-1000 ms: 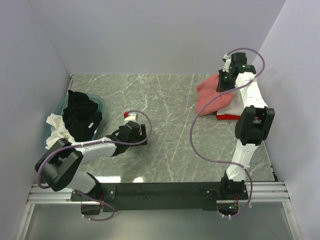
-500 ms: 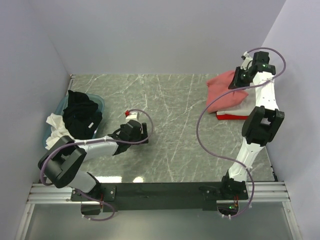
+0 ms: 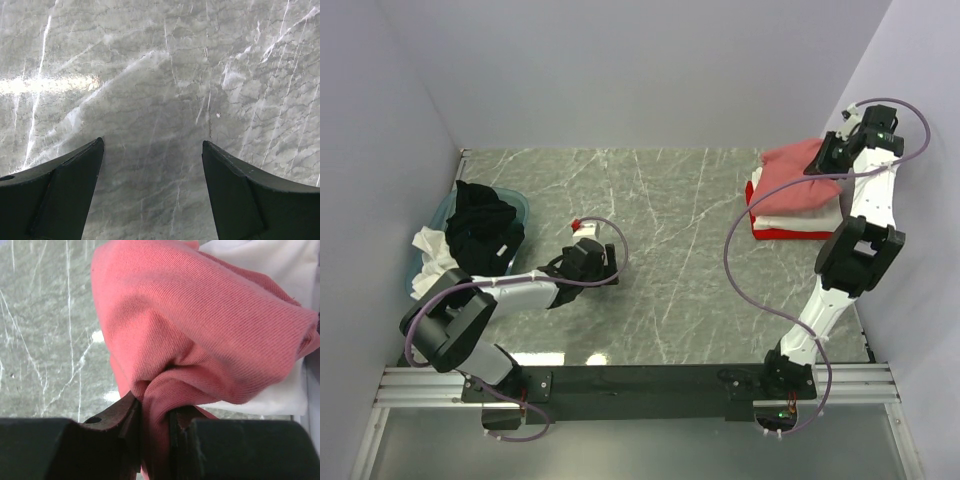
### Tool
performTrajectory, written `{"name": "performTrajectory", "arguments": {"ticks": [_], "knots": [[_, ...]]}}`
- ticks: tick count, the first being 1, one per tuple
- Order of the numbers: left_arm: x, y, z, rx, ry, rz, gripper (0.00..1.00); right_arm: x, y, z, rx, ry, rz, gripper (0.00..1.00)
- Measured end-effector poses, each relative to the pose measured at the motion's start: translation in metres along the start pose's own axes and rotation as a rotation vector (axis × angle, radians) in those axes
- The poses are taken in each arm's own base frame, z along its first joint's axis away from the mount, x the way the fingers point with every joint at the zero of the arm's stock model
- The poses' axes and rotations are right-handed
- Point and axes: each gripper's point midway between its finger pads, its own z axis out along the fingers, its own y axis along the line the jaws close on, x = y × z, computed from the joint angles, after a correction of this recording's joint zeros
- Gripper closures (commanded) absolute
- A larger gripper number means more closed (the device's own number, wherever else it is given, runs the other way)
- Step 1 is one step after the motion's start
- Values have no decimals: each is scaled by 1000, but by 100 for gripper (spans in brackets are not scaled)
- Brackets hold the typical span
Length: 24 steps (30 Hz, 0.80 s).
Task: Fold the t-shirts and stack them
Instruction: Neatly place the folded tshirt to the corner
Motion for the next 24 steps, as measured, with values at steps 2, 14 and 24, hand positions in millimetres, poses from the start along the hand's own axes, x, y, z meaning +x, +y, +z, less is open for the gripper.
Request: {"name": "performTrajectory", "arguments": {"ticks": [2,14,24], "knots": [[0,0,1,0,0,3,14,-2,-2,-1,7,-7,2,100],[-3,-4,4,7,-10,3,14,-4,-20,3,110,-23,2,77],[-3,-4,4,7,-10,3,14,-1,-41,17,245,-45,-5,24]]}}
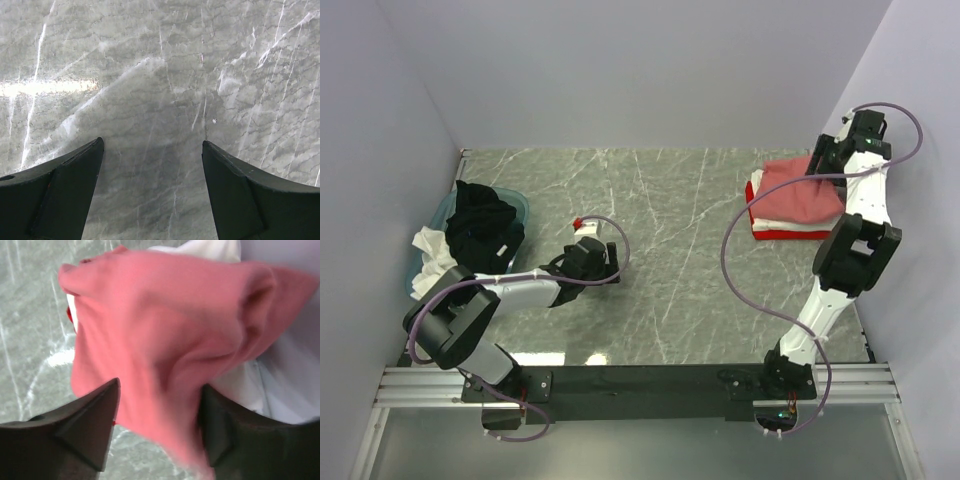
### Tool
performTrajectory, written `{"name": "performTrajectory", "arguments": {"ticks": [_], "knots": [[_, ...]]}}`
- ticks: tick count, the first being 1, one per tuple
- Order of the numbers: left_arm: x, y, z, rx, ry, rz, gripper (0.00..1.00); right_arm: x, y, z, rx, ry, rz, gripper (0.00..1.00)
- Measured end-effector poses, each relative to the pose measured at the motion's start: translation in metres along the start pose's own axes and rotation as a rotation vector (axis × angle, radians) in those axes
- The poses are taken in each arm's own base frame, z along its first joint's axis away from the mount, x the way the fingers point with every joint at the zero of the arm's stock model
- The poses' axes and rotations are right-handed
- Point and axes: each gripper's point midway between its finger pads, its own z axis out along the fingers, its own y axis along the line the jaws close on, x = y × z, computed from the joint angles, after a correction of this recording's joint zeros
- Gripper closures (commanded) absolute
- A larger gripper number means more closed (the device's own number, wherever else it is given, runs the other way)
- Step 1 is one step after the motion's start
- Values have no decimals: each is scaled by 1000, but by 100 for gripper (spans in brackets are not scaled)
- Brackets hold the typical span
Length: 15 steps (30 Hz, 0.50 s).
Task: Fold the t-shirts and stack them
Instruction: Neatly place the folded tshirt to the corner
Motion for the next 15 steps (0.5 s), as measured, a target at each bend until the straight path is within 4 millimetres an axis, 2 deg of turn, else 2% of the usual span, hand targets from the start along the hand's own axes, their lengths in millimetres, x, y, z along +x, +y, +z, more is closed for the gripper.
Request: {"name": "performTrajectory", "arguments": {"ticks": [2,10,15], "knots": [[0,0,0,0,0,0,14,-3,4,-3,8,-20,-14,12],[2,1,-4,1,6,1,14,-14,15,-25,47,-118,-55,9],[6,4,-10,2,32,7,14,-12,23,-57,101,-200,-79,8]]}}
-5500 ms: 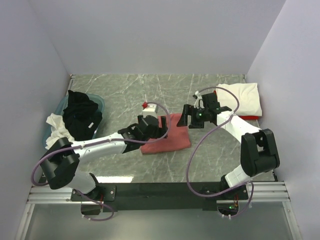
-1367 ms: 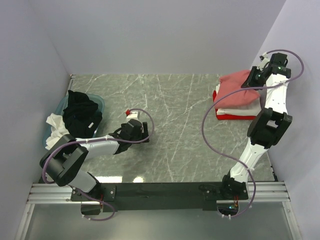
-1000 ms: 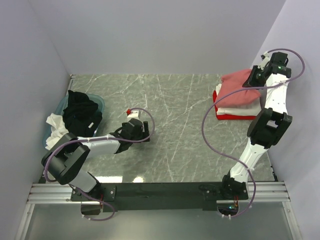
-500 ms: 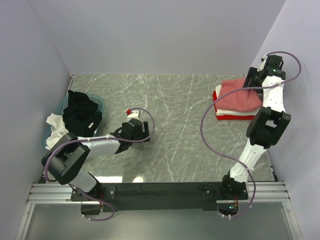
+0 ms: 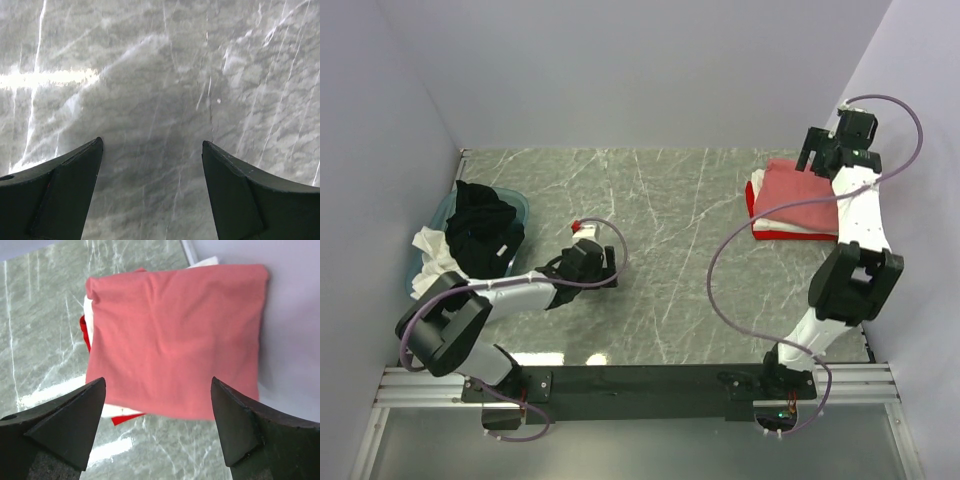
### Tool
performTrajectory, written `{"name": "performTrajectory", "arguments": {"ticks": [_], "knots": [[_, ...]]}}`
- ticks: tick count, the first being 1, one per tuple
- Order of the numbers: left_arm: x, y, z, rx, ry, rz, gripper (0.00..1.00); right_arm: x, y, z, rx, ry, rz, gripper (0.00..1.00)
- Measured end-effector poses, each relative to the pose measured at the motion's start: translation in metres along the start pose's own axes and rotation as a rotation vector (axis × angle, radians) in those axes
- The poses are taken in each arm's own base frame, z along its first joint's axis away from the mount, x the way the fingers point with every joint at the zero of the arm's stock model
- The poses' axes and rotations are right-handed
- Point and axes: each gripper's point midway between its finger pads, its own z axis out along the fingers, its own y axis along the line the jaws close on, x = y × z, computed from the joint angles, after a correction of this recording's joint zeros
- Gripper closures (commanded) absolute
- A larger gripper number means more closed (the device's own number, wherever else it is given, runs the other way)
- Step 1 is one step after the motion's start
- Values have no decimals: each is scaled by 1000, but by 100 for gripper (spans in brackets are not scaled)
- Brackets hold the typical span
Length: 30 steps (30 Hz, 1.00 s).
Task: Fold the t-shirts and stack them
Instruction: Neatly place the folded tshirt to the corner
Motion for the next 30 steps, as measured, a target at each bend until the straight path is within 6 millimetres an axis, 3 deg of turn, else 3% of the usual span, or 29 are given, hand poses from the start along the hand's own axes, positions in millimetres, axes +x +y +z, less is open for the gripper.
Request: {"name": "performTrajectory", "arguments": {"ticks": [8,10,13,16,22,30], "knots": [[-4,0,-19,14,7,-1,14,-20,30,-73,55,-181,-30,8],[-11,-2,-29,28,-11,-10,13,-18,43,-89,37,-207,-28,8],[-27,-8,-47,63,-58,-34,13,1,69,-111,-32,-219,-34,8],[-45,-13,-70,103,-119,-73,13,37,100,-128,-149,-197,-43,8],[-77,-12,-120,164,-251,-150,12,133,157,-163,-455,-105,-40,8],[-86,6,-146,103,-290,-174,12,234,196,-172,-637,50,-64,8]]}}
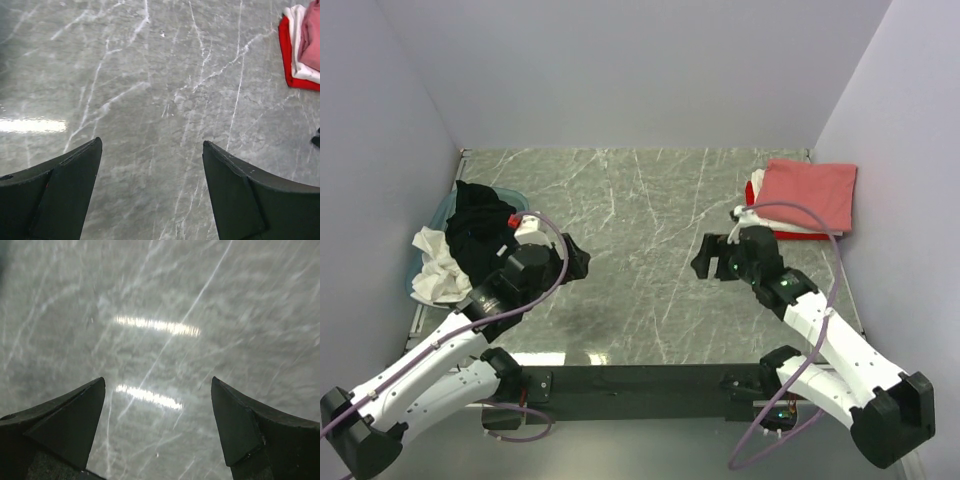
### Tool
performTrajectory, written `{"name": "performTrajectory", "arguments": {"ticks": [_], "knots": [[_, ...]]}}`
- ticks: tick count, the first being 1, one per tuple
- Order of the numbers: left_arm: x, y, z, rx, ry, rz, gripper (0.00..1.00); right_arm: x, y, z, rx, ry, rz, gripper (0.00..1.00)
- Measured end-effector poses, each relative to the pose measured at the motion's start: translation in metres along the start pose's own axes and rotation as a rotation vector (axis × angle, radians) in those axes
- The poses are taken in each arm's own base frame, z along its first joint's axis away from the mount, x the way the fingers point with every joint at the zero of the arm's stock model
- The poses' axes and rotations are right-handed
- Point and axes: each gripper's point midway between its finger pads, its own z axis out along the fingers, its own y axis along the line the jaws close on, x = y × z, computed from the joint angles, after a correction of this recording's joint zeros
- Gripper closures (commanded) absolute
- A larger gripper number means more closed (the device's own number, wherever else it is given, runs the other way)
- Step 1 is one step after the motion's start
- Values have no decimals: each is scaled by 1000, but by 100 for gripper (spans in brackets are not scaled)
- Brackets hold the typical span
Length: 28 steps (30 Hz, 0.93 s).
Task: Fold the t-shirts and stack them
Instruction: Neatly place the folded tshirt to the corner
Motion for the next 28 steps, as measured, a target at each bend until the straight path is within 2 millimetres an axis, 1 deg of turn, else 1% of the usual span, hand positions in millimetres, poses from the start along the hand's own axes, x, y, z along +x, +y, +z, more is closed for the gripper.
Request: {"name": "performTrajectory", "arguments": {"ticks": [2,4,6,7,9,14,16,27,28], "knots": [[-3,3,-4,-15,-5,2,12,23,2,5,-13,44,1,8],[-4,6,-6,-24,-11,3,12,42,2,9,-17,82,-2,8],[-4,8,-7,-30,-11,5,12,53,1,10,-19,104,-6,8],[-3,9,-8,-34,-8,6,12,56,1,11,-19,110,-7,8],[-1,10,-8,-39,-1,10,12,56,2,11,-19,107,-12,7],[0,12,-8,-44,4,17,12,49,4,8,-25,73,-13,8],[0,11,-8,-42,3,19,10,46,6,5,-30,57,-14,8],[-8,7,-14,-12,-26,25,8,37,2,-4,-8,8,-15,8],[-9,7,-15,-8,-28,24,7,36,1,-4,-5,5,-15,8]]}}
